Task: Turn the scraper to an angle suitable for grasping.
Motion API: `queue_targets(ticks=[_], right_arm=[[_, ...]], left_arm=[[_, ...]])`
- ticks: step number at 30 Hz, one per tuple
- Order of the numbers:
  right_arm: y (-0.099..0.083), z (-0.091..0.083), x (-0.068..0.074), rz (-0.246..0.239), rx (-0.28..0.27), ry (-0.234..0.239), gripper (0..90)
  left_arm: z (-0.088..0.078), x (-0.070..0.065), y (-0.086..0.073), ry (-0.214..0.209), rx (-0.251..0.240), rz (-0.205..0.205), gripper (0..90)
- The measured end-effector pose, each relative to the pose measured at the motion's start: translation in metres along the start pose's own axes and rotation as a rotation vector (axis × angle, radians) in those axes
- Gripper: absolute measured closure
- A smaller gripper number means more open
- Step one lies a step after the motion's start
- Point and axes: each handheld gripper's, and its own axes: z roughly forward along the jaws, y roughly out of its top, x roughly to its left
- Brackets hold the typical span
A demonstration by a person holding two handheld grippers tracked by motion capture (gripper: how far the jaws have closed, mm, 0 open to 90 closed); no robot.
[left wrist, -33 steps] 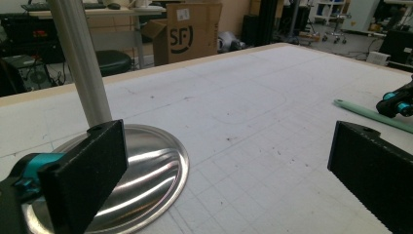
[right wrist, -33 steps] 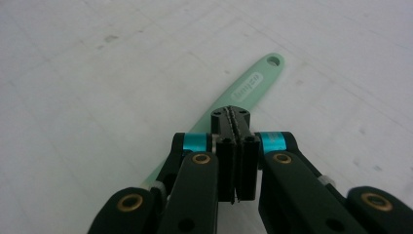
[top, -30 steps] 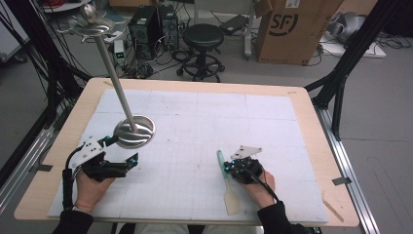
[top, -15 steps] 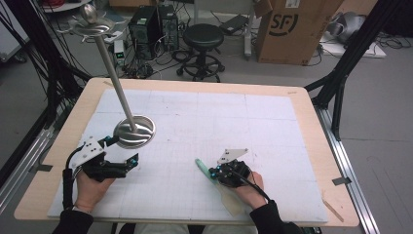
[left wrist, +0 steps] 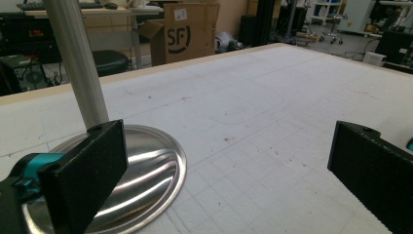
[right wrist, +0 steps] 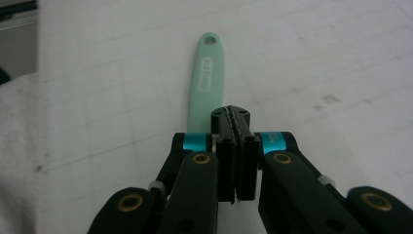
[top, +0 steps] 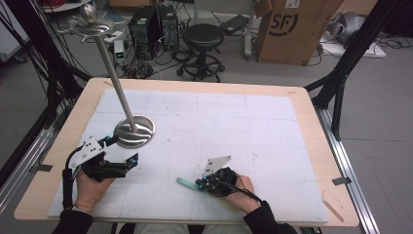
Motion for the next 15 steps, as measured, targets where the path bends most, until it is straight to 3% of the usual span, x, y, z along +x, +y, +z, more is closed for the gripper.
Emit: queue_targets(ticks=[2, 5, 8, 11, 15], right_arm=[[0.002, 0.002, 0.005, -0.031, 0.007, -0.004, 89.6], [0.006, 0.006, 0.012, -0.057, 0.011, 0.050, 89.6], [0.010, 0.007, 0.017, -0.081, 0.033, 0.024, 89.6], [0.009, 0.006, 0.017, -0.072, 0.028, 0.025, 89.6], [0.008, -0.004, 0.016, -0.068, -0.052, 0.002, 87.3]], left_arm=[[0.000, 0.000, 0.000, -0.001, 0.000, 0.001, 1.7], [0.000, 0.000, 0.000, 0.000, -0.002, -0.003, 1.7], [0.000, 0.000, 0.000, 0.000, 0.000, 0.000, 1.7], [0.000, 0.000, 0.000, 0.000, -0.002, 0.000, 1.7], [0.000, 0.000, 0.000, -0.001, 0.000, -0.003, 1.7]])
